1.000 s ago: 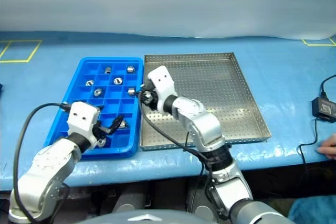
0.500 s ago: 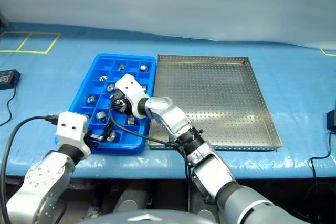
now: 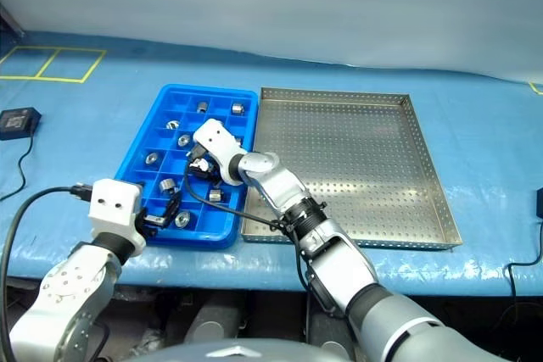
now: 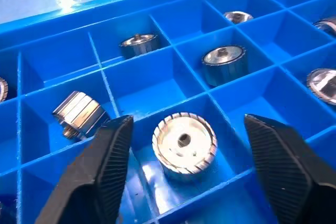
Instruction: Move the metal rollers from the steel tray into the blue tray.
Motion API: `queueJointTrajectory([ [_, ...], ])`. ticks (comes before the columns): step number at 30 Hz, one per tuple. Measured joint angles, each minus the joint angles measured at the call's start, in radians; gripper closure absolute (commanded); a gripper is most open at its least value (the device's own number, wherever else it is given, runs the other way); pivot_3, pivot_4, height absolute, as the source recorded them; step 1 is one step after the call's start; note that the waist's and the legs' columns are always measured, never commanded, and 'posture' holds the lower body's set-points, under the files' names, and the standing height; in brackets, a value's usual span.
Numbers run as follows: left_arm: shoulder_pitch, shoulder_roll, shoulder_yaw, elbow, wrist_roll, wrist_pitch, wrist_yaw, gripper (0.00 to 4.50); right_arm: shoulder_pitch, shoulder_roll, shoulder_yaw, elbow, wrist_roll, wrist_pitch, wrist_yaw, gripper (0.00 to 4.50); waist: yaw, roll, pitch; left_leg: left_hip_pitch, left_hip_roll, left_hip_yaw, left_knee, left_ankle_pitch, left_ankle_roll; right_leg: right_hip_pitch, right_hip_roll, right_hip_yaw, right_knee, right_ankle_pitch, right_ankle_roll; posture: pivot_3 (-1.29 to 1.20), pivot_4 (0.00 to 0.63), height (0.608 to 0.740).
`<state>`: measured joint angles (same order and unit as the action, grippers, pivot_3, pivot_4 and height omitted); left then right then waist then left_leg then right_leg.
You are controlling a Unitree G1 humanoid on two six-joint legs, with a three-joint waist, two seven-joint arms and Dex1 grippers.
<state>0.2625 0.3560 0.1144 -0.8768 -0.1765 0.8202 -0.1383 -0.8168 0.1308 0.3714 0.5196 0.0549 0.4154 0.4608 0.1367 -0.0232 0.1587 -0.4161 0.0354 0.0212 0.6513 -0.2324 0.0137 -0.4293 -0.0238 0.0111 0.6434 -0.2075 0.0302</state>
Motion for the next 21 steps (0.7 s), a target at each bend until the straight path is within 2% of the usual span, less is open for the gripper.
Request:
queueJointTrajectory([
  [3, -0.033, 0.0, -0.032, 0.007, 0.0, -0.001, -0.005, 0.7, 0.052, -0.013, -0.049, -0.168, 0.015, 0.02, -0.029, 0.86, 0.002, 0.0, 0.0, 0.0, 0.0, -0.001, 0.0, 0.0, 0.0, 0.001, 0.0, 0.0, -0.001, 0.0, 0.0, 0.35, 0.15, 0.74],
  [5, -0.058, -0.001, -0.051, 0.018, 0.0, -0.004, -0.013, 0.7, 0.145, -0.064, -0.062, -0.337, 0.046, 0.059, -0.001, 0.86, 0.007, -0.001, 0.0, 0.0, -0.001, -0.001, 0.0, 0.0, 0.0, 0.002, -0.001, -0.001, -0.001, -0.002, 0.003, 0.32, 0.15, 0.74],
  [9, -0.11, -0.002, -0.079, 0.075, -0.001, -0.027, -0.034, 0.7, 0.296, -0.231, -0.093, -0.573, 0.091, 0.199, 0.053, 0.86, 0.003, 0.0, 0.0, -0.001, -0.002, -0.001, 0.0, 0.0, 0.001, 0.002, -0.003, 0.0, -0.001, -0.002, 0.002, 0.25, 0.15, 0.74],
  [13, -0.183, -0.002, -0.118, 0.182, -0.001, -0.067, -0.075, 0.7, 0.408, -0.385, -0.11, -0.753, 0.114, 0.306, 0.095, 0.86, -0.03, 0.001, 0.0, 0.0, -0.005, -0.001, 0.001, 0.0, 0.001, 0.001, -0.001, 0.0, 0.0, -0.002, 0.002, 0.12, 0.15, 0.74],
  [17, -0.288, 0.001, -0.134, 0.283, -0.01, -0.13, -0.141, 0.7, 0.452, -0.468, -0.173, -0.834, 0.145, 0.347, 0.106, 0.86, -0.072, 0.001, 0.001, 0.0, -0.005, 0.001, 0.001, 0.0, 0.001, 0.002, 0.0, 0.001, 0.001, -0.002, 0.001, 0.06, 0.15, 0.74],
  [19, -0.315, 0.0, -0.129, 0.323, -0.033, -0.169, -0.178, 0.13, 0.463, -0.504, -0.211, -0.841, 0.152, 0.359, 0.106, 0.28, -0.093, 0.001, 0.001, 0.0, -0.006, 0.001, 0.001, 0.0, 0.001, 0.002, -0.001, 0.001, 0.0, -0.001, 0.001, 0.04, 0.15, 0.74],
  [20, -0.323, -0.001, -0.127, 0.342, -0.044, -0.183, -0.196, 0.0, 0.469, -0.513, -0.227, -0.841, 0.154, 0.363, 0.104, 0.02, -0.101, 0.001, 0.001, 0.0, -0.006, 0.001, 0.001, 0.0, 0.001, 0.002, -0.001, 0.002, 0.0, -0.001, 0.001, 0.03, 0.15, 0.74],
  [21, -0.327, -0.001, -0.123, 0.361, -0.054, -0.198, -0.212, 0.0, 0.473, -0.521, -0.237, -0.841, 0.156, 0.371, 0.1, 0.02, -0.111, 0.001, 0.001, 0.0, -0.006, 0.001, 0.001, -0.001, 0.002, 0.002, -0.001, 0.003, 0.0, 0.001, 0.0, 0.02, 0.15, 0.74],
])
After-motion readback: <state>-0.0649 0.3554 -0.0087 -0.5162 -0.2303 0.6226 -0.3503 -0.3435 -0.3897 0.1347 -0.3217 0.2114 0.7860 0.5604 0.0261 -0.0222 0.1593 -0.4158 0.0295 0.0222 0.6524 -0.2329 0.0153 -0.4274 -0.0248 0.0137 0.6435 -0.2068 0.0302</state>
